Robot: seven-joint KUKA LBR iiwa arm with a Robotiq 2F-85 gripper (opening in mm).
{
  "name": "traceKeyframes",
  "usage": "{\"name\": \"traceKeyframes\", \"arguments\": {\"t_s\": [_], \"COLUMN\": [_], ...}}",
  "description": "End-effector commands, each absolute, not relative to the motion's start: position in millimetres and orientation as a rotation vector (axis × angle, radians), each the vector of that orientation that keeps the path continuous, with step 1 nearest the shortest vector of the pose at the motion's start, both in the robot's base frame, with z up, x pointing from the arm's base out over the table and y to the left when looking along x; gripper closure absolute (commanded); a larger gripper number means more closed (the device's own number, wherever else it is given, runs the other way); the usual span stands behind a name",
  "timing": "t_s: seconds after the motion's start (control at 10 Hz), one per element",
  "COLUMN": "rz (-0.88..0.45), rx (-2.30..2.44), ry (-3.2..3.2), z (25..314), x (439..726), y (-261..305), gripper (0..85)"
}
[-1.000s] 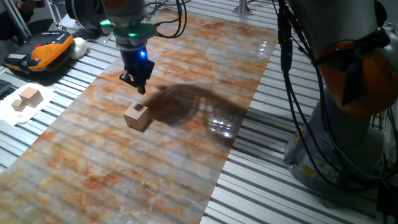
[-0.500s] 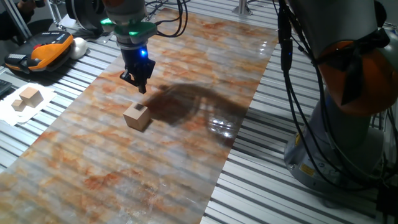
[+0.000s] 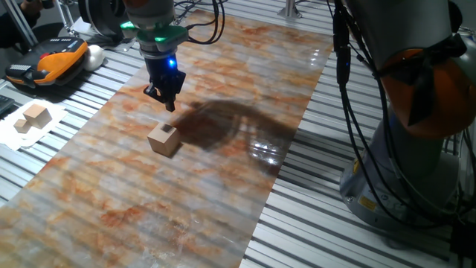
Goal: Approach and touch the side of the small block
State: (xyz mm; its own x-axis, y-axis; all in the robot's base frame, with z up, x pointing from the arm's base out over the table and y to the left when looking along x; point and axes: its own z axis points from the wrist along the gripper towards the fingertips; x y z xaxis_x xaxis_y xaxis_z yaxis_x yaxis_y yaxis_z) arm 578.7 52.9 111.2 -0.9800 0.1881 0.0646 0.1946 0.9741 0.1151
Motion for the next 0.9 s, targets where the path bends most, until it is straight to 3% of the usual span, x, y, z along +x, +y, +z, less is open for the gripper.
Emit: {"name": "traceKeyframes", "arguments": {"t_s": [0.0,0.8], "rz": [-0.189,-0.194], "rx": [-0.298,-0.302], "ry": [-3.068,-3.065], "z": [111.2,111.1], "x": [578.6,578.7], "y": [52.9,53.6], "gripper": [85.0,85.0]}}
